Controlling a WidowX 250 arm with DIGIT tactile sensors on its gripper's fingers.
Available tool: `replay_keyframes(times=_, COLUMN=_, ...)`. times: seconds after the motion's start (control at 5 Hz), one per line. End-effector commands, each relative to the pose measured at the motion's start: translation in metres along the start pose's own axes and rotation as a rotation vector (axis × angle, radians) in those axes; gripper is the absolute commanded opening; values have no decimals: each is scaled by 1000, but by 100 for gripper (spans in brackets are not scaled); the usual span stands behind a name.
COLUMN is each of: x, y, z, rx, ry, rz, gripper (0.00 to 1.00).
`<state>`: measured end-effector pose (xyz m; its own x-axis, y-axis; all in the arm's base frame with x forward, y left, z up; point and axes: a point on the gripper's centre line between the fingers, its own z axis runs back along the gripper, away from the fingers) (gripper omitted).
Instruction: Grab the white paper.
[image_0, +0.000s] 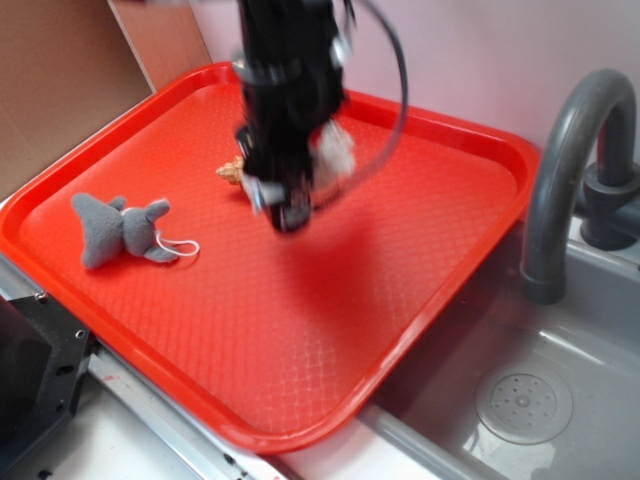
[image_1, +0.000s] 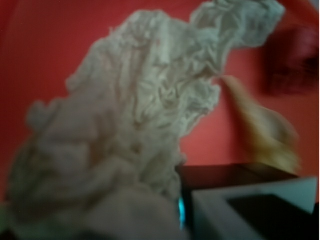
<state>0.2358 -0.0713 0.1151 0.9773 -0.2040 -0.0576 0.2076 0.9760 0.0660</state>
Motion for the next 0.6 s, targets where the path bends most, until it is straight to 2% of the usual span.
replay_keyframes(times=0.0, x=-38, y=43, z=90, rx=-120, ry=-191, rz=414, gripper=0)
replay_keyframes(times=0.2, x=-54, y=47, z=111, rx=-105, ry=-273, rz=495, gripper=0)
replay_keyframes(times=0.4, x=-45, y=42, z=104, rx=-46, ry=-197, rz=451, gripper=0)
